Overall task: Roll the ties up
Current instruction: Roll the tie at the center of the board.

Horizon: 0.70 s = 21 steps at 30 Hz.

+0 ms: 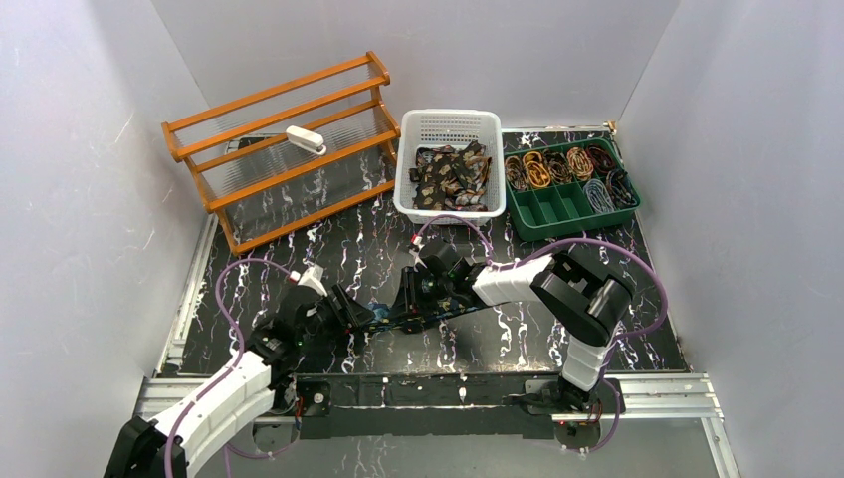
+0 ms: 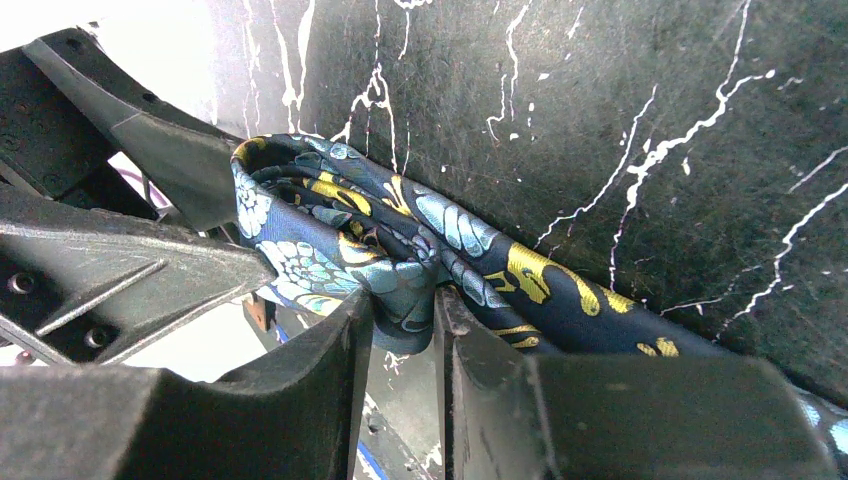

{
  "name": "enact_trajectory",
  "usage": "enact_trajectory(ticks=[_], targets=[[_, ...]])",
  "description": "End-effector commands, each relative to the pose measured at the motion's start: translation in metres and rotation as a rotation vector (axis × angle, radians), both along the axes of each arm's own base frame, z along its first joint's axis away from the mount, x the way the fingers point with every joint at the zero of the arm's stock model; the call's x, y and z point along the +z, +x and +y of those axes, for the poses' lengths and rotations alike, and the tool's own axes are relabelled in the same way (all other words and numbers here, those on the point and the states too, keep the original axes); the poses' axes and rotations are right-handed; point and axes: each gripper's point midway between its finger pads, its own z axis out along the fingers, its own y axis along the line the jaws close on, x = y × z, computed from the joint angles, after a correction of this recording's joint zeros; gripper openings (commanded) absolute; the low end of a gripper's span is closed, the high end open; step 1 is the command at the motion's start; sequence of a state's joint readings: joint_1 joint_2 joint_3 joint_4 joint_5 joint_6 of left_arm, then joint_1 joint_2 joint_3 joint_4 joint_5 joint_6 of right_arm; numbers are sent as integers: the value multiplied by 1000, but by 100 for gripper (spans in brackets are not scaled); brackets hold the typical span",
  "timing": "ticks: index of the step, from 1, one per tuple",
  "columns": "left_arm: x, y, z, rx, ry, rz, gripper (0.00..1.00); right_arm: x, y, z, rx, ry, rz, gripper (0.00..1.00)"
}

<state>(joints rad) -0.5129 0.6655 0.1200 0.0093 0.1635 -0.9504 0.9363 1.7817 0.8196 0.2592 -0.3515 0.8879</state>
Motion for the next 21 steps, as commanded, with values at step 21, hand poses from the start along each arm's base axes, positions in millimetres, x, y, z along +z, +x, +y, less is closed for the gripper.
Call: enact_trajectory(ticks=[21], targets=[[-37, -20, 9, 8, 155, 143, 45, -25, -5, -15, -7, -88, 33, 36]])
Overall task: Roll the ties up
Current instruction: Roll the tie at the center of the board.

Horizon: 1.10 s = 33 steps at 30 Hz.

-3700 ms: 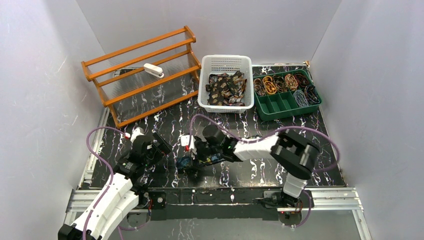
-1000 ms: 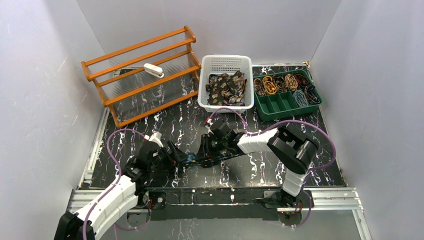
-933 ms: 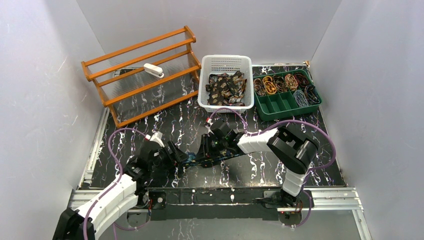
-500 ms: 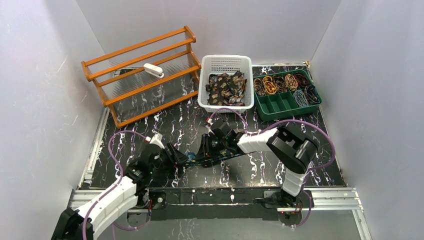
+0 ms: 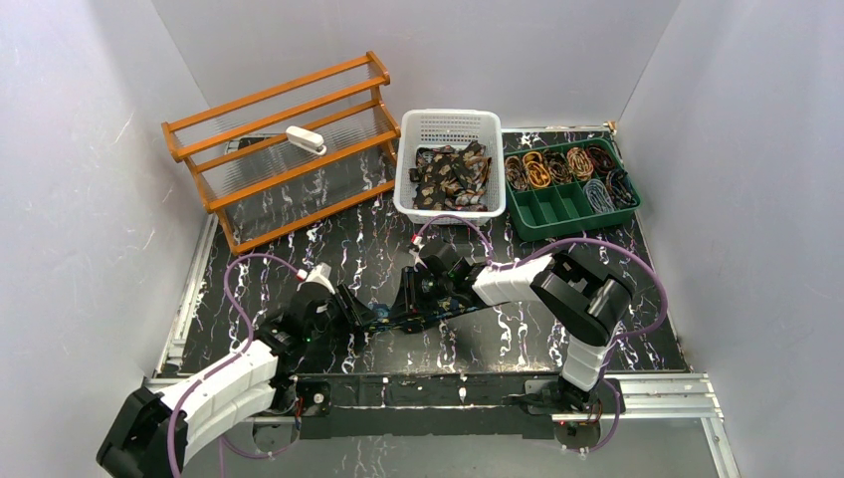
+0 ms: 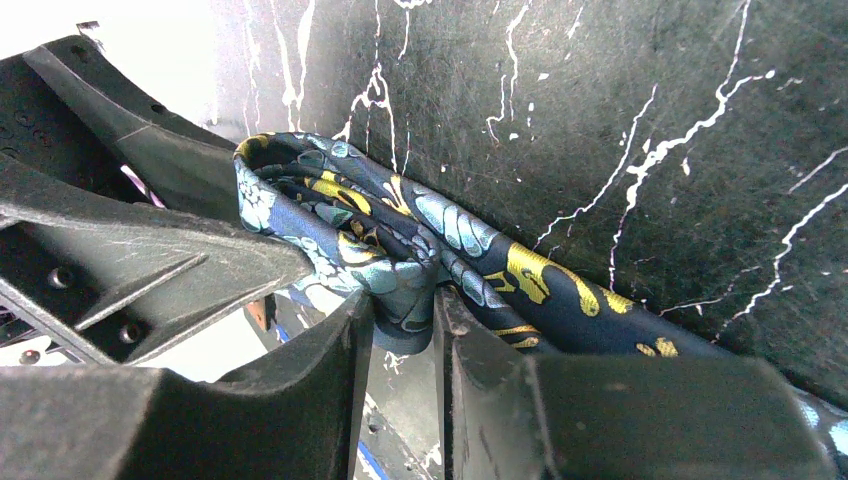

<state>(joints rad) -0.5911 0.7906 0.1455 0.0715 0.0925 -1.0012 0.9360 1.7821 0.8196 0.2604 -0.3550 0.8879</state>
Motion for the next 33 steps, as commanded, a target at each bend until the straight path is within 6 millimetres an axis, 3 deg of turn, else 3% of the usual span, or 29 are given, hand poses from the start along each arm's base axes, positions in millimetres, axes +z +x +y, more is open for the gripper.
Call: enact_trajectory(ticks=[1, 11, 19, 24, 30, 33], targets=[[-30, -21, 18, -6, 127, 104, 43, -25, -5, -15, -6, -88, 30, 36], [-11, -9, 12, -26, 118, 22, 33, 12, -2, 1, 43, -1, -11, 41], [-5, -4, 8, -50, 132, 10, 34, 49, 10, 4, 41, 21, -108, 48], [2, 0, 7, -44, 132, -7, 35, 42, 12, -2, 44, -30, -114, 41], [6, 1, 6, -49, 134, -8, 41, 26, 4, 6, 62, -31, -53, 46], [6, -2, 8, -48, 138, -2, 45, 15, 1, 7, 68, -42, -29, 44]])
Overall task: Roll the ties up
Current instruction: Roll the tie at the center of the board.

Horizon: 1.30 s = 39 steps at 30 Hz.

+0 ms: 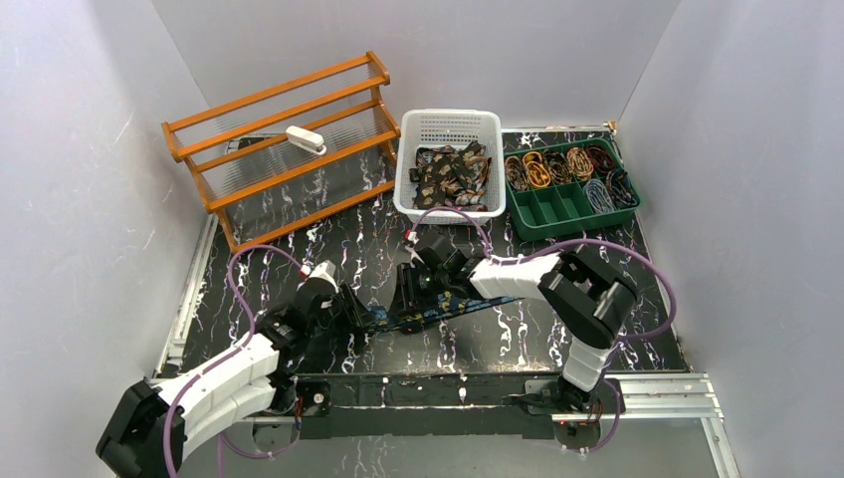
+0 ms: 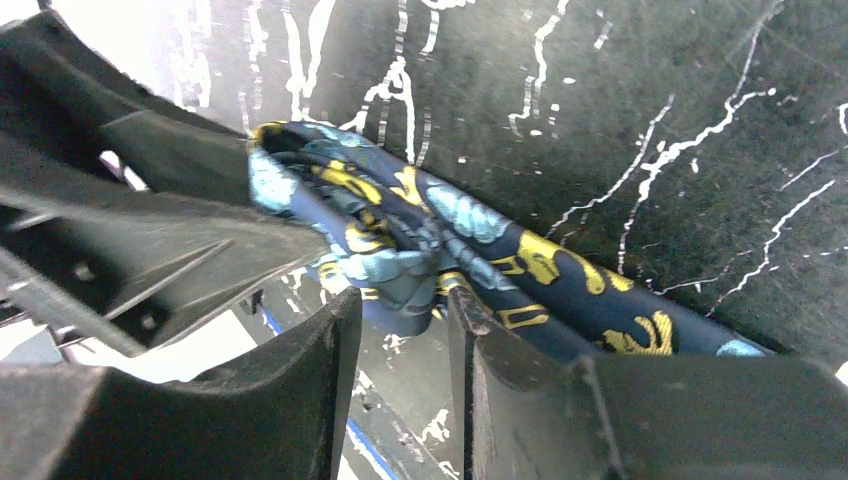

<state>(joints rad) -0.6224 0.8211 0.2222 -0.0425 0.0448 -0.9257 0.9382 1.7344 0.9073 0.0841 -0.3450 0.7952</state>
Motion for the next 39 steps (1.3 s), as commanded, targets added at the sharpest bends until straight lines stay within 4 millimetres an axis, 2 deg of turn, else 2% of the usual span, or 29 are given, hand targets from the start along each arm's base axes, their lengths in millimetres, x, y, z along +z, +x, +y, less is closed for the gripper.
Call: enact_trajectory(ticks=[1, 8, 11, 18, 22, 30, 39], targets=[[6, -1, 5, 3, 29, -8, 46, -10, -1, 8, 5, -9, 25, 42], [11, -9, 18, 47, 34, -14, 60, -28, 2, -3, -38, -79, 30, 31], [10, -12, 20, 58, 15, -23, 61, -36, -3, -6, -39, -92, 53, 29], [2, -16, 18, 57, 4, 4, 57, -48, -6, -10, -47, -113, 76, 28], [-10, -22, 22, 78, 33, 74, 56, -51, -7, -11, -48, -116, 82, 28], [-14, -14, 23, 116, 60, 90, 56, -49, -8, -11, -48, -108, 84, 27], [-26, -15, 26, 172, 28, 97, 41, -46, -10, -10, -43, -91, 88, 27]])
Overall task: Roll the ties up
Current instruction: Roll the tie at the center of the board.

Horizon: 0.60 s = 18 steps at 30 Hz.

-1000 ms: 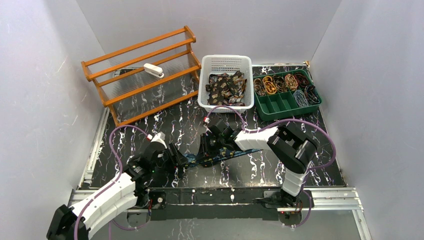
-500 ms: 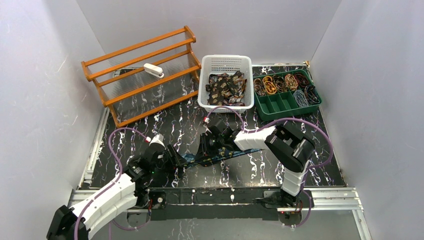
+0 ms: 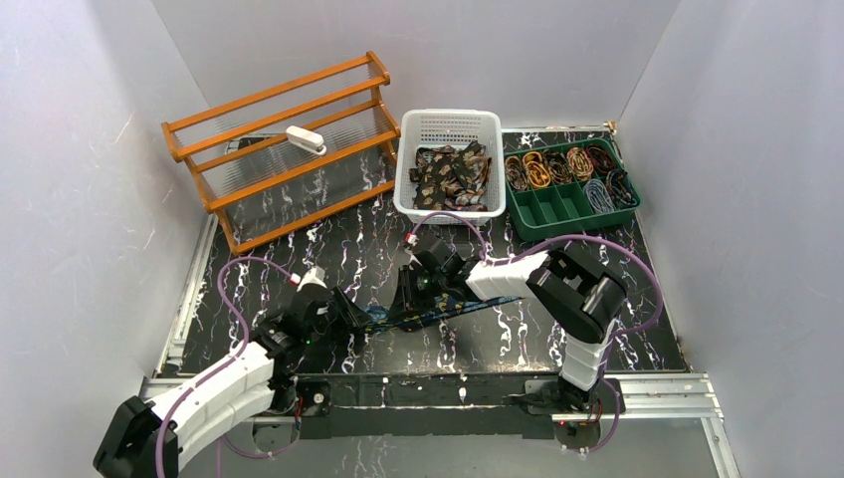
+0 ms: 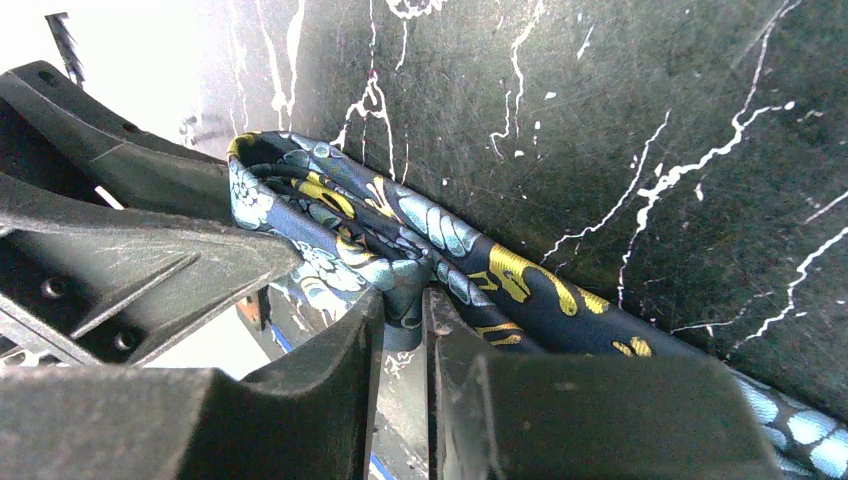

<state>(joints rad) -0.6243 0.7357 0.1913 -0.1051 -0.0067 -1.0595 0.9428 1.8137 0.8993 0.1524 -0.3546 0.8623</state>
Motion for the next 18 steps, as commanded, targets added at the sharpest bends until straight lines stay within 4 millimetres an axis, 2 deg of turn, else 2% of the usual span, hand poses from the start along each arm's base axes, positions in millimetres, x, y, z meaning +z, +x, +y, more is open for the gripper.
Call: enact_trajectory(ticks=[1, 4, 6, 11, 14, 18], targets=[[-23, -11, 16, 39, 66, 56, 41, -23, -8, -15, -5, -76, 23, 27], [-18, -6, 13, 32, 54, 28, 35, -17, -9, -11, 14, -51, 19, 26], [-9, 1, 8, 14, 44, -11, 27, -13, -8, -9, 13, -45, 7, 25], [10, 12, 4, -33, 77, -71, 21, -3, -5, 0, 23, -25, -7, 26], [15, 14, 4, -50, 100, -78, 18, 5, -3, 5, 20, -7, -15, 33], [18, 17, 10, -46, 152, -71, 16, 33, -1, 17, 50, 61, -38, 43]])
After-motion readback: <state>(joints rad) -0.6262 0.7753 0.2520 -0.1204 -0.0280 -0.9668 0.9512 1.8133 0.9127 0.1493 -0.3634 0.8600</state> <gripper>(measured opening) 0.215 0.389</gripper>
